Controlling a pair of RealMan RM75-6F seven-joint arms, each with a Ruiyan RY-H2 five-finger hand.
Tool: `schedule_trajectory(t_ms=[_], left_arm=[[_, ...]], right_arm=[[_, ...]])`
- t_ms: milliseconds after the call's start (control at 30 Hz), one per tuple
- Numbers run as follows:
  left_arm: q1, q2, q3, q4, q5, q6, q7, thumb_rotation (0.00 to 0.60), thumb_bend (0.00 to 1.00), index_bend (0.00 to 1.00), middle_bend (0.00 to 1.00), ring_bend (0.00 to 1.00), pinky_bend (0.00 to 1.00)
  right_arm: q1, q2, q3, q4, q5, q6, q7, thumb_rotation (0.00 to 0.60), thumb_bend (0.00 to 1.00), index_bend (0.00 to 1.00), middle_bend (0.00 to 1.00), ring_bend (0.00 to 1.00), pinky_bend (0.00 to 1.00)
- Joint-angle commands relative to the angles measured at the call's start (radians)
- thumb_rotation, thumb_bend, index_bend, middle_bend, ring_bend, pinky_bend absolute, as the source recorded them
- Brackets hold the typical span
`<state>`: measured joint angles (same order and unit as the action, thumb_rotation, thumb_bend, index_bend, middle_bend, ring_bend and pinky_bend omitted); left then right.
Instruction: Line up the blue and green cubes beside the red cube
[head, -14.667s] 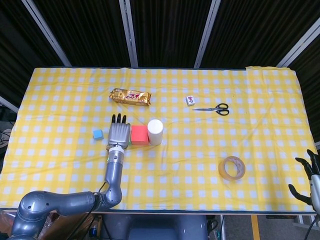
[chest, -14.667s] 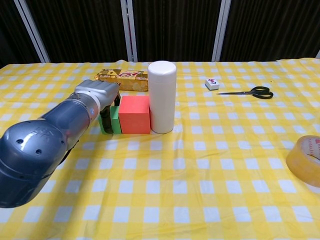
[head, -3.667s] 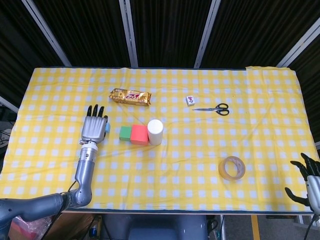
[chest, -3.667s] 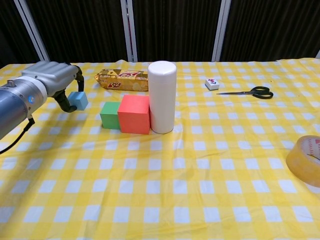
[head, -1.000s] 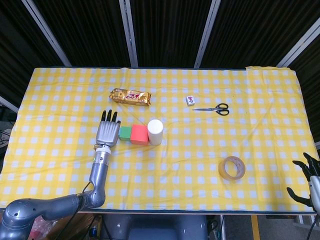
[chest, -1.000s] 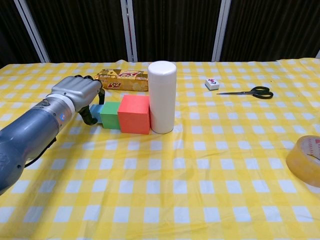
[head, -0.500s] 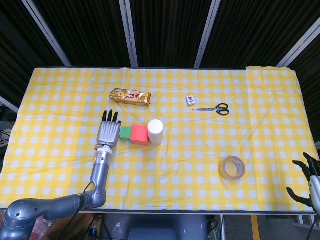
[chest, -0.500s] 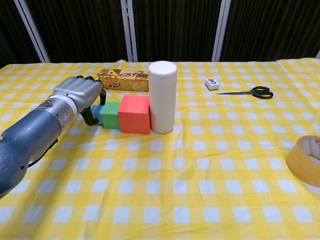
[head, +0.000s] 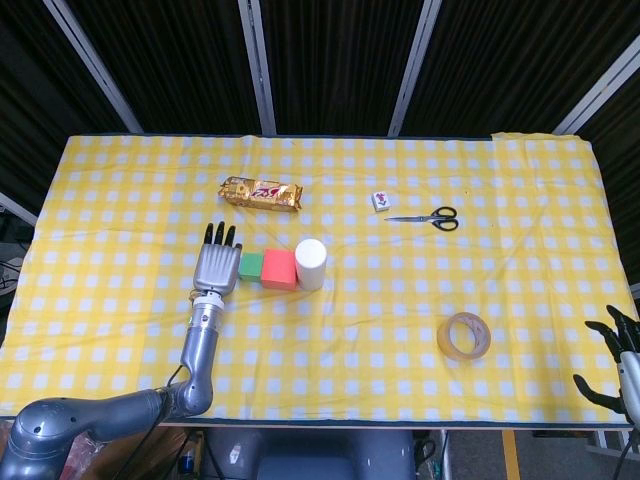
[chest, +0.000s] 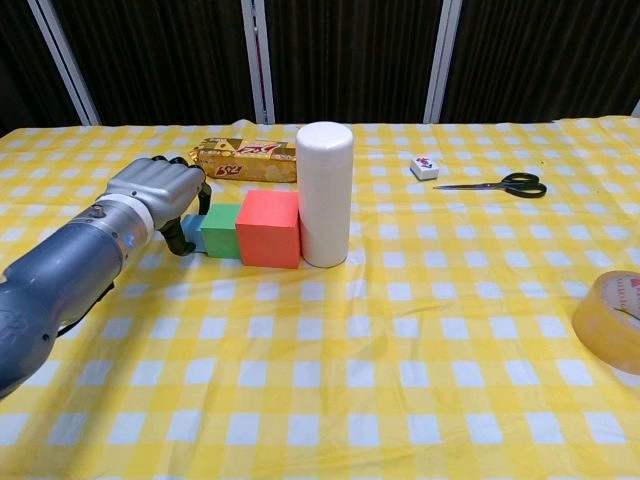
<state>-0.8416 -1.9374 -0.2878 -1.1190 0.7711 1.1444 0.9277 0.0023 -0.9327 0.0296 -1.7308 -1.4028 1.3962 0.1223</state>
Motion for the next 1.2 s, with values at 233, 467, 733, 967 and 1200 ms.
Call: schedule_trajectory(t_ms=[233, 467, 733, 967, 1200], left_arm=[[-0.001, -0.003, 0.0, 0.003, 0.004, 0.001, 0.0, 0.6, 0.4, 0.46, 0.06, 0.0, 0.0], [0.0, -0.002, 0.003, 0.004, 0.003, 0.001, 0.01, 0.6, 0.35, 0.43, 0.06, 0.0, 0.0], [0.001, 0.006, 0.002, -0.013, -0.003, 0.002, 0.025, 0.6, 0.25, 0.41, 0.05, 0.0, 0.0], [0.001, 0.014, 0.0, -0.027, -0.003, 0.008, 0.029, 0.6, 0.19, 0.39, 0.05, 0.0, 0.0], [0.002, 0.028, -0.001, -0.047, -0.01, 0.016, 0.047, 0.6, 0.19, 0.3, 0.04, 0.0, 0.0]], right_arm=[[0.0, 0.0, 0.001, 0.0, 0.0, 0.001, 0.002, 0.6, 0.32, 0.21, 0.0, 0.0, 0.0], [0.0, 0.0, 0.0, 0.001, 0.0, 0.0, 0.002, 0.6, 0.32, 0.21, 0.0, 0.0, 0.0], [0.001, 0.001, 0.001, -0.001, 0.003, -0.002, -0.001, 0.6, 0.32, 0.21, 0.0, 0.0, 0.0], [0.001, 0.0, 0.001, -0.002, 0.004, -0.001, -0.004, 0.6, 0.32, 0.21, 0.0, 0.0, 0.0], [0.0, 0.001, 0.002, -0.001, 0.006, 0.0, -0.002, 0.6, 0.32, 0.21, 0.0, 0.0, 0.0]])
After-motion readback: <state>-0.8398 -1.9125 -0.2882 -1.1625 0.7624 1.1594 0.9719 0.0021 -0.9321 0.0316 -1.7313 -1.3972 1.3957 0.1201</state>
